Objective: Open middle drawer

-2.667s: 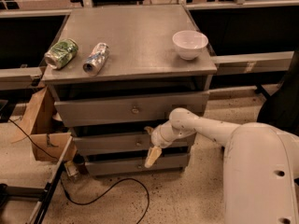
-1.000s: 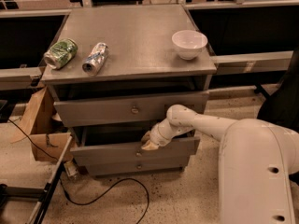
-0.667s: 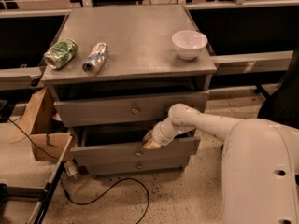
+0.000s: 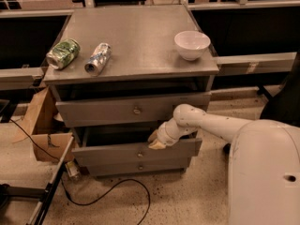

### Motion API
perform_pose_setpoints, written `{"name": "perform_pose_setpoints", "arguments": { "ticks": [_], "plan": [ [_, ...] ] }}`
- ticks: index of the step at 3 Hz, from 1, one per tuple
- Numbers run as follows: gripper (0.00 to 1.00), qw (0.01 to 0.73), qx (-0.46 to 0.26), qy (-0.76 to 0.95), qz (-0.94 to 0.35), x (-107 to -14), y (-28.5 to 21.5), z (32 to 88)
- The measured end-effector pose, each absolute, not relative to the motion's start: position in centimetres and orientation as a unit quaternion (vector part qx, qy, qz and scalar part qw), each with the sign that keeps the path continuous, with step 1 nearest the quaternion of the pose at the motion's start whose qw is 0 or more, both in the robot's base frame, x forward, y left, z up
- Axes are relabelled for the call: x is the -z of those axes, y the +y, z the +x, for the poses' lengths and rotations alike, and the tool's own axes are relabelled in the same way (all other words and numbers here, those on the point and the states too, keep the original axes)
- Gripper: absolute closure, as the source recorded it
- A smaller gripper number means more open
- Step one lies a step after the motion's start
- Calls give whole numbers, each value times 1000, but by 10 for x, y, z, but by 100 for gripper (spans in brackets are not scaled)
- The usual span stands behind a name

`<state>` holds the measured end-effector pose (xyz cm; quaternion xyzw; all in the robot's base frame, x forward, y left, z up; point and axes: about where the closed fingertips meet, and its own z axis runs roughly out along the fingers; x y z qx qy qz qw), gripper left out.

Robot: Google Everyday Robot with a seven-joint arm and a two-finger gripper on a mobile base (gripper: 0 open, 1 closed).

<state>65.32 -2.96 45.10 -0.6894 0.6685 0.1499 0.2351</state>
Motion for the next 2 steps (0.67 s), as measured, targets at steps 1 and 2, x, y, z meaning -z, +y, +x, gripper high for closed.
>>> {"name": "perform_pose_setpoints", "arguments": {
  "ticks": [1, 2],
  "plan": [
    [59, 229, -146, 672, -689, -453, -36, 651],
    [28, 226, -147, 672, -690, -453, -35, 648]
  ]
}}
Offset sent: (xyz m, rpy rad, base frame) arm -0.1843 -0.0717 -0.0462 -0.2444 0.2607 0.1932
